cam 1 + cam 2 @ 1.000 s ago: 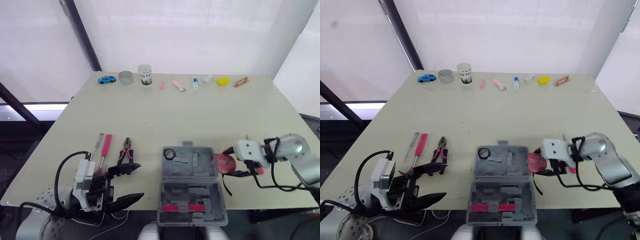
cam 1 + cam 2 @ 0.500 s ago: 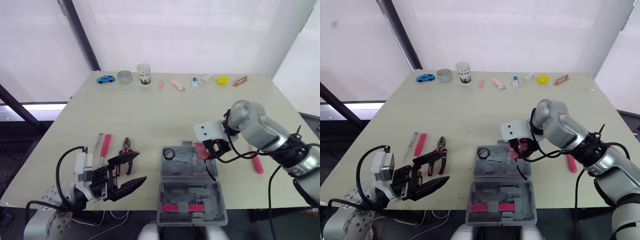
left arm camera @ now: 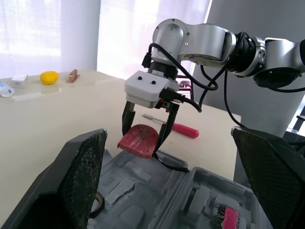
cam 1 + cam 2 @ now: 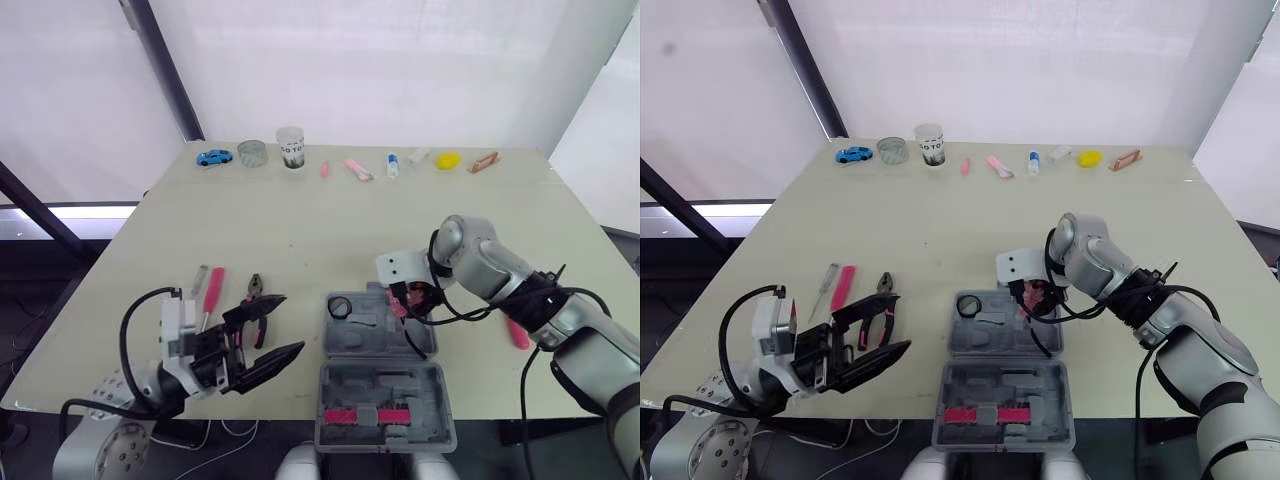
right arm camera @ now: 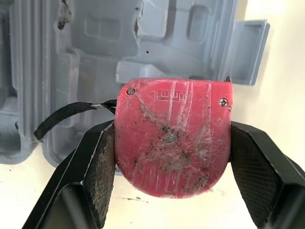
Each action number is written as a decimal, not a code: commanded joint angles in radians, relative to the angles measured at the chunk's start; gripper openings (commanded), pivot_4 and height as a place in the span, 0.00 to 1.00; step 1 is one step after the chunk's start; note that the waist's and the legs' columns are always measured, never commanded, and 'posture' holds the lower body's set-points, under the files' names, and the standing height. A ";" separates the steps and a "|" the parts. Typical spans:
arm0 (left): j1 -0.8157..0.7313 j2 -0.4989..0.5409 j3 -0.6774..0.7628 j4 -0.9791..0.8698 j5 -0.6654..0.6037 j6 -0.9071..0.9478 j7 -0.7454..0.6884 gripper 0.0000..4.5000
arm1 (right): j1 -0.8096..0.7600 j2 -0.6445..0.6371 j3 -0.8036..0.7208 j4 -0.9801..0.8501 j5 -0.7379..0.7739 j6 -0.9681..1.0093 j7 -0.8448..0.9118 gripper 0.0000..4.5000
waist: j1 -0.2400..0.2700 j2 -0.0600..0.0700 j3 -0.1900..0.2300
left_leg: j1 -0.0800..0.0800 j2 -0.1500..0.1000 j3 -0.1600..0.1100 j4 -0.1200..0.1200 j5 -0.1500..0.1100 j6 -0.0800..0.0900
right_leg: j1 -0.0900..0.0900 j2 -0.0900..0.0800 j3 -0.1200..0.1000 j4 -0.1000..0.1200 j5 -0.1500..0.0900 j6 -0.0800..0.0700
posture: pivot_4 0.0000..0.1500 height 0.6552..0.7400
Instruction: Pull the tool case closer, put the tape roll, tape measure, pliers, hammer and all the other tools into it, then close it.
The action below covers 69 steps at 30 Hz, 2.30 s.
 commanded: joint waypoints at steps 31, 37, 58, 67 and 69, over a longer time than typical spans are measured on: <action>-0.008 0.061 -0.002 -0.042 0.010 0.020 0.015 1.00 | 0.033 0.066 -0.079 0.087 -0.030 -0.036 -0.048 0.99 | -0.002 0.000 0.000 | 0.000 0.000 0.000 0.000 0.000 -0.001 | 0.000 0.000 0.000 0.000 -0.001 -0.001 | 1.00 1.00; 0.024 0.052 0.005 -0.016 0.017 -0.026 -0.017 1.00 | 0.103 -0.019 -0.215 -0.113 0.090 0.050 -0.002 0.99 | 0.004 0.001 0.001 | 0.000 0.000 -0.001 0.000 0.000 -0.001 | 0.000 0.000 -0.001 0.000 -0.001 -0.001 | 1.00 1.00; 0.037 0.062 0.032 0.097 0.022 -0.100 -0.126 1.00 | 0.463 0.037 -0.579 -0.022 0.417 -0.265 -0.279 0.40 | 0.000 0.001 0.001 | 0.001 0.000 0.000 -0.001 0.000 -0.001 | 0.001 0.001 0.000 -0.002 -0.002 -0.003 | 1.00 1.00; 0.032 0.059 0.033 0.131 0.034 -0.117 -0.150 1.00 | 0.541 0.028 -0.586 0.036 0.417 -0.345 -0.338 0.40 | 0.000 0.001 0.001 | 0.001 0.000 0.000 -0.001 0.000 -0.001 | 0.002 0.001 0.000 -0.002 -0.002 -0.003 | 1.00 1.00; 0.031 0.059 0.033 0.135 0.036 -0.119 -0.153 1.00 | 0.547 0.034 -0.580 0.051 0.410 -0.352 -0.356 0.40 | 0.000 0.001 0.001 | 0.001 0.000 0.000 -0.001 0.000 -0.001 | 0.002 0.001 0.000 -0.002 -0.002 -0.003 | 1.00 1.00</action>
